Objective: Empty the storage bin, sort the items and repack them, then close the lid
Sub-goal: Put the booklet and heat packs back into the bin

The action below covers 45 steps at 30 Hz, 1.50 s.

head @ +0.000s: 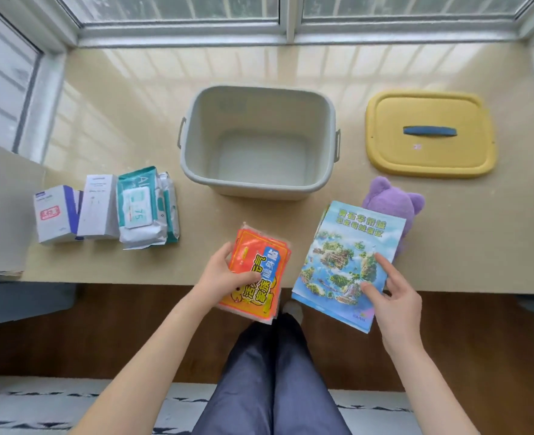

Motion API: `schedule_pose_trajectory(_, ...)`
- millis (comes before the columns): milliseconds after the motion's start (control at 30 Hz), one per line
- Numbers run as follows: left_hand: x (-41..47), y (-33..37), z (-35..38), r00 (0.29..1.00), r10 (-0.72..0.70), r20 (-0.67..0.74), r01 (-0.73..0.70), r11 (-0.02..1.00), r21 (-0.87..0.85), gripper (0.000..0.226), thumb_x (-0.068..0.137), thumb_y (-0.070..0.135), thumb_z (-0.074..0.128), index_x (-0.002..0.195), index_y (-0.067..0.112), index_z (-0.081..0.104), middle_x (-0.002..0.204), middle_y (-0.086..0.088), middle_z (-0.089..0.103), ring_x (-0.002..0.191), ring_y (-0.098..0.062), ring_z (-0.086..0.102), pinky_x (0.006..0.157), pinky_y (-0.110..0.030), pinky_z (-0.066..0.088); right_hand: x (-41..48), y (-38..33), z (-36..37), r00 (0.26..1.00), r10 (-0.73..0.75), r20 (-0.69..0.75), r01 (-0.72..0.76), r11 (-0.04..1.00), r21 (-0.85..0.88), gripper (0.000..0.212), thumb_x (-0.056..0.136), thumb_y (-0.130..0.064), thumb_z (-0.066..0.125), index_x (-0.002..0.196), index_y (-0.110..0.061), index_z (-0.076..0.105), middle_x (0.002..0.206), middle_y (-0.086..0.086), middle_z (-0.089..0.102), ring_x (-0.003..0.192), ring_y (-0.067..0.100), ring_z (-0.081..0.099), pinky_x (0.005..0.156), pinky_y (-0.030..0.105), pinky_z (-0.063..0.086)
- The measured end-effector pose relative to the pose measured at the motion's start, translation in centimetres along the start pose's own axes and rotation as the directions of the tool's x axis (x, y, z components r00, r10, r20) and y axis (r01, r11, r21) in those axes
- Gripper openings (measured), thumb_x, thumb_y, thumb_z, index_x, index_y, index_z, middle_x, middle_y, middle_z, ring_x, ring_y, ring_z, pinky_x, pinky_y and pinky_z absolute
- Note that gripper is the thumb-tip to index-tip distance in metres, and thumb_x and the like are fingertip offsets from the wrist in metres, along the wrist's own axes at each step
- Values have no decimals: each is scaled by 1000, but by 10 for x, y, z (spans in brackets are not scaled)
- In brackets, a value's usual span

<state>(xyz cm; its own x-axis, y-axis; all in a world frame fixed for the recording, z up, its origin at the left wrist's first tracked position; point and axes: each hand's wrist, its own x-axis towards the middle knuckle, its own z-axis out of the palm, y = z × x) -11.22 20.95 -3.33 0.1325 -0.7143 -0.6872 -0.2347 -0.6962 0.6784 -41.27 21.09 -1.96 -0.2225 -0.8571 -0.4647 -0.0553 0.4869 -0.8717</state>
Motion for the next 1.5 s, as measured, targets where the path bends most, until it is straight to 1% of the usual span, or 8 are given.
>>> schedule_pose_trajectory(233, -95, 79, -37, 982, 20, -190, -92, 920, -382, 65, 58, 25, 89, 115, 24, 57, 101, -3, 74, 87, -21, 73, 78, -43, 59, -24, -101, -9, 990, -103, 99, 81, 977, 199, 56, 84, 12, 64, 127, -24, 62, 115, -15, 70, 111, 9, 65, 90, 30, 55)
schedule_pose_trajectory(367, -110, 117, -61, 965, 44, -257, -164, 870, -464, 66, 56, 31, 84, 116, 24, 56, 101, -3, 74, 85, -20, 73, 72, -39, 59, -13, -145, 9, 973, -179, 145, 151, 971, 185, 54, 83, 10, 66, 124, -25, 64, 109, -21, 70, 108, 14, 67, 86, 38, 57)
schedule_pose_trajectory(600, -77, 159, -120, 948, 77, -308, -228, 839, -494, 79, 51, 29, 93, 121, 21, 56, 103, -7, 74, 88, -29, 73, 80, -50, 58, 24, -190, 61, 941, -273, 202, 243, 957, 158, 56, 84, 11, 65, 127, -25, 62, 115, -14, 68, 101, 1, 67, 77, 17, 55)
schedule_pose_trajectory(667, -56, 162, -141, 940, 81, -331, -245, 835, -492, 73, 56, 22, 91, 121, 17, 57, 104, -9, 73, 89, -29, 72, 78, -47, 59, 38, -193, 80, 941, -268, 209, 241, 960, 146, 57, 83, 11, 65, 127, -26, 63, 118, -12, 68, 105, 4, 66, 83, 25, 56)
schedule_pose_trajectory(800, -6, 163, -176, 947, 74, -312, -226, 845, -484, 53, 71, 11, 82, 118, 14, 58, 102, -10, 74, 84, -27, 73, 67, -37, 60, 63, -189, 125, 954, -226, 196, 203, 970, 130, 57, 83, 16, 62, 127, -20, 60, 115, -12, 65, 93, -11, 64, 72, 10, 51)
schedule_pose_trajectory(1167, 115, 119, -219, 987, -19, -161, -55, 892, -448, 50, 71, 14, 83, 115, 17, 60, 98, -7, 75, 84, -27, 73, 72, -40, 59, 139, -137, 223, 977, -70, 203, 76, 997, -23, 57, 83, 15, 62, 128, -22, 60, 119, -7, 65, 104, -3, 63, 81, 15, 53)
schedule_pose_trajectory(1267, 136, 103, -216, 987, -69, -146, -8, 880, -475, 57, 62, 21, 86, 112, 20, 60, 103, -9, 74, 88, -29, 72, 80, -47, 58, 159, -125, 239, 970, -66, 234, 87, 993, -80, 55, 83, 12, 63, 129, -19, 61, 123, -17, 60, 105, -18, 56, 84, 7, 46)
schedule_pose_trajectory(1500, 169, 74, -215, 980, -104, -170, 4, 862, -506, 71, 57, 28, 85, 122, 20, 56, 105, -7, 73, 90, -28, 72, 81, -49, 58, 211, -86, 269, 941, -59, 333, 108, 986, -130, 57, 82, 12, 62, 120, -30, 65, 129, -11, 62, 120, 7, 57, 95, 28, 52)
